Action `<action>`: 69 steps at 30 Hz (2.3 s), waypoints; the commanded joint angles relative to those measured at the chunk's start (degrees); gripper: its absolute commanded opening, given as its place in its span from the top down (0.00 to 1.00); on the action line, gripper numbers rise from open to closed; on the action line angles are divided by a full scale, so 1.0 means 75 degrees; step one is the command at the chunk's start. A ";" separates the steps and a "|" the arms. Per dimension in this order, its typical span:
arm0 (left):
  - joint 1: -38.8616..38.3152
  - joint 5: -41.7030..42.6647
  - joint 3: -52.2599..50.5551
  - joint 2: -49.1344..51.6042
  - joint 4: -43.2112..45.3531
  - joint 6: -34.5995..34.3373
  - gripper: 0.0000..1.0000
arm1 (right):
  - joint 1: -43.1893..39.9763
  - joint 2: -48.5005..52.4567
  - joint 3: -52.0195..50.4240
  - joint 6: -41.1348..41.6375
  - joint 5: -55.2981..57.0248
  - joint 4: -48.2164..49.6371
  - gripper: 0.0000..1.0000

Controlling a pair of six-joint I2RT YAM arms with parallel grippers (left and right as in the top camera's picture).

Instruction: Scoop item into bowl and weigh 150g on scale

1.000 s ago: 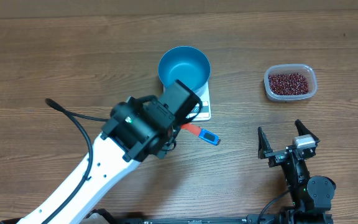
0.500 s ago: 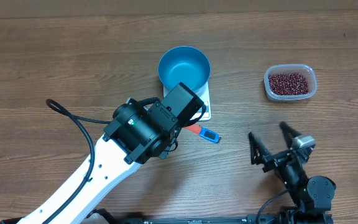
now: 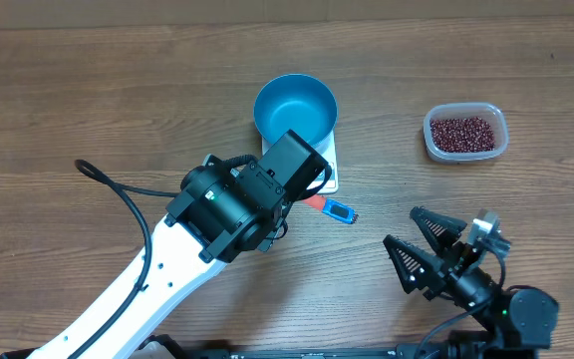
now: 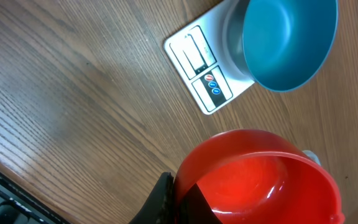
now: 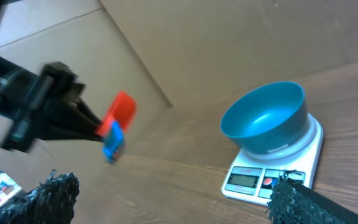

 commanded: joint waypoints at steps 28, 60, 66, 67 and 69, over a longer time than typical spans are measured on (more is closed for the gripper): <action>-0.0035 0.0749 0.0114 0.0213 0.0248 -0.1647 0.96 | 0.0038 0.5817 0.2742 0.2856 -0.3856 0.1384 0.00; -0.0050 0.1982 0.0114 0.0685 0.0714 -0.1760 0.96 | 0.1151 0.5817 0.2722 0.2352 -0.2017 0.1195 0.00; -0.0050 0.1982 0.0114 0.0688 0.0723 -0.1763 0.96 | 0.1151 0.5817 0.2722 0.2582 -0.1993 0.1183 0.04; -0.0050 0.1982 0.0114 0.0688 0.0749 -0.1763 0.95 | 0.1151 0.5817 0.2722 0.2643 -0.1982 0.1183 0.04; -0.0050 0.1982 0.0114 0.0688 0.0848 -0.1763 0.96 | 0.1151 0.5817 0.2722 0.2731 -0.1958 0.1186 0.04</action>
